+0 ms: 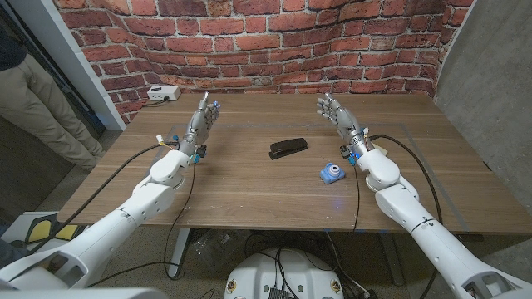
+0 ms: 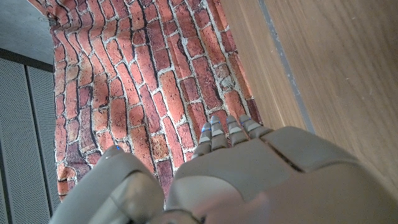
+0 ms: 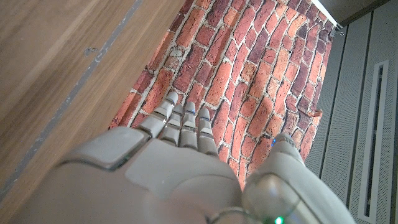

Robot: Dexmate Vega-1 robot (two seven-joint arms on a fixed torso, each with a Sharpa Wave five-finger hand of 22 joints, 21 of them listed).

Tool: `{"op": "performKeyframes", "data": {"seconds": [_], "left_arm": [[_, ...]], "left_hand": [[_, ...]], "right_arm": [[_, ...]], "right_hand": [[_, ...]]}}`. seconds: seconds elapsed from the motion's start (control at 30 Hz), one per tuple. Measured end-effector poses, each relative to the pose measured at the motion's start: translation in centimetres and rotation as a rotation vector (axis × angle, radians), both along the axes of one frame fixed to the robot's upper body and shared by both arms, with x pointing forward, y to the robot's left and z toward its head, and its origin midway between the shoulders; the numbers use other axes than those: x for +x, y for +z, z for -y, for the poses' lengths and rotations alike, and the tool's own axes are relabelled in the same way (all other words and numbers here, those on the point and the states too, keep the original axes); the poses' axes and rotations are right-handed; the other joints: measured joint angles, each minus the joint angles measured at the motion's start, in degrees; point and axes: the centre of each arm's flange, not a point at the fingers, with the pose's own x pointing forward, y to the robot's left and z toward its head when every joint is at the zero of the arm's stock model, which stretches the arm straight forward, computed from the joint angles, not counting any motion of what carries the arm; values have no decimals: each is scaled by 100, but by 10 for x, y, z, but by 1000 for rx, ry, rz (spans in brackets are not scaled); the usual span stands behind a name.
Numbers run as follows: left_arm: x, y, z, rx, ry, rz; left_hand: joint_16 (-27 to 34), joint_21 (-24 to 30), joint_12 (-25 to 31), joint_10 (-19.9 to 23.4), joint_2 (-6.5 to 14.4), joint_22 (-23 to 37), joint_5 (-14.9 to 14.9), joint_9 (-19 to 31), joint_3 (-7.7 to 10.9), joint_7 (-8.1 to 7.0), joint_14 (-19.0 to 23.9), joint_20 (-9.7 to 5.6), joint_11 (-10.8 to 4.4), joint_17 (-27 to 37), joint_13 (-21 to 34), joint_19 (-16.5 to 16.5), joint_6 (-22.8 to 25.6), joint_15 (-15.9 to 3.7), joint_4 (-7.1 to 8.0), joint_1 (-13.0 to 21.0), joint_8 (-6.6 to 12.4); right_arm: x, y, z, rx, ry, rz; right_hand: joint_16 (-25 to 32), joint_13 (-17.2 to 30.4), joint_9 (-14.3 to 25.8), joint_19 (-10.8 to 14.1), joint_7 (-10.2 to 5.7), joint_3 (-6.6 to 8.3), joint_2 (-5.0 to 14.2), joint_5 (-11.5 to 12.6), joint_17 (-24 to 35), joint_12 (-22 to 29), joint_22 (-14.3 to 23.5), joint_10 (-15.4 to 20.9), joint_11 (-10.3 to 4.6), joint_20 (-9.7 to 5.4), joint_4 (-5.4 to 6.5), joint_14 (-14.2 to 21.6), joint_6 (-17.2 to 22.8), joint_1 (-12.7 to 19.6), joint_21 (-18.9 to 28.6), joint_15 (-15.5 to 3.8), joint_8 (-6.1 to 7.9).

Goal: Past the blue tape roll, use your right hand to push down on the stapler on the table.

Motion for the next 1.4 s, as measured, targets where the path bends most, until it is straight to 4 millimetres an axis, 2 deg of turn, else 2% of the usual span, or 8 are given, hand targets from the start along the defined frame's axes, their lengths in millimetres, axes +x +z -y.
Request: {"op": "performKeyframes", "data": {"seconds": [0.3,0.5,0.8,0.97,1.23,1.4], "left_arm": [[0,0,1,0,-6,4],[1,0,0,-4,-7,2],[-2,-3,-3,1,-5,-3],[-3,-3,-4,-1,-3,0],[-7,-1,-5,-8,-1,11],[-9,0,-5,-4,1,16]], "left_hand": [[0,0,0,53,17,0,0,0,26,-7,61,13,-29,0,0,12,69,1,-25,17,0],[0,43,62,321,75,0,0,-1,2,42,267,79,1,-1,0,270,267,-44,-49,75,14],[0,43,84,428,96,0,-26,-1,2,21,401,72,16,-1,0,276,435,-7,-49,97,45],[0,43,84,471,141,0,-26,-1,2,21,431,39,0,-1,0,309,512,-21,-49,144,45],[-1,42,84,534,112,-1,-26,-1,2,22,473,72,-3,-1,0,338,573,-4,-48,175,44],[-1,42,84,576,172,-1,-26,-1,19,26,501,72,1,-1,-1,338,621,-32,-65,234,44]], "right_arm": [[-10,5,-11,-48,-2,46],[-15,7,-17,-74,-18,86],[-24,10,-28,-129,-56,171],[-28,11,-32,-154,-65,203],[-35,11,-39,-202,-101,271],[-40,10,-42,-245,-141,317]], "right_hand": [[0,0,0,0,-10,0,0,0,0,0,0,-3,-38,0,0,29,10,0,0,-29,0],[0,0,0,20,-13,0,0,0,0,0,0,-4,-38,-21,0,61,7,0,0,-61,0],[0,0,-1,126,-68,-24,0,21,-1,0,0,27,-68,-82,-24,142,2,0,45,-120,0],[22,0,-1,219,-114,-24,0,23,-1,0,0,92,-133,-132,-24,244,50,0,73,-143,0],[22,-1,-1,228,-185,-38,0,23,-1,0,-15,130,-171,-142,-41,268,122,0,88,-167,0],[22,0,-1,228,-217,-22,30,22,-1,0,-15,109,-235,-141,-57,297,151,30,88,-196,0]]}}
